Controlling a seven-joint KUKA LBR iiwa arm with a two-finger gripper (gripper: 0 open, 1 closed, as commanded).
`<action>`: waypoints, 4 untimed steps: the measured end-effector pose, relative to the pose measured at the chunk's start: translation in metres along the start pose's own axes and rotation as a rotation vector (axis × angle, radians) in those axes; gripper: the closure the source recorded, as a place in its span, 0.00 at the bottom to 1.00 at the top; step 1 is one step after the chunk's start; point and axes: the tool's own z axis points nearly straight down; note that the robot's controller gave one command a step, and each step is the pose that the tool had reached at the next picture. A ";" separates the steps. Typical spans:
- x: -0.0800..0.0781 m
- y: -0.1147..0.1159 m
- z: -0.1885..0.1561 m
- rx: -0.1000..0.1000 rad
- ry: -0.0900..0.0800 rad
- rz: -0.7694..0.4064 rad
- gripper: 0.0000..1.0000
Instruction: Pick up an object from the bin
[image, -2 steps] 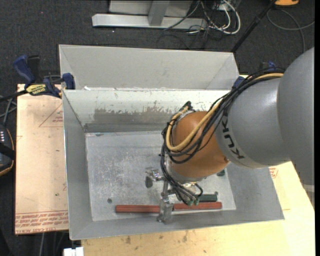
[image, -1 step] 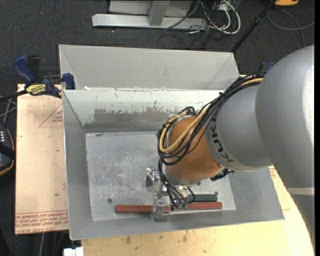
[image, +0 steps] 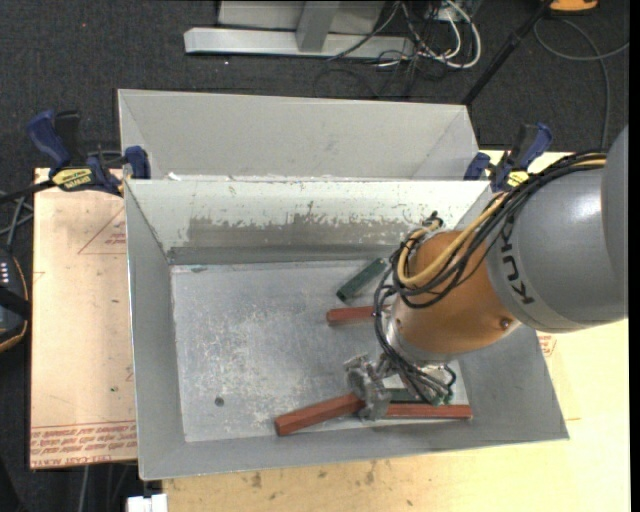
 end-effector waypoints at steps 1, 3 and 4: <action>0.000 0.000 0.000 0.000 0.000 0.000 1.00; 0.003 0.002 -0.024 -0.004 0.011 0.000 1.00; 0.001 0.001 -0.043 -0.002 0.003 0.000 1.00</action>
Offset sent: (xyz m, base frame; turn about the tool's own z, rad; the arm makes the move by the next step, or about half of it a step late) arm 0.0000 0.0000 0.0808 0.0000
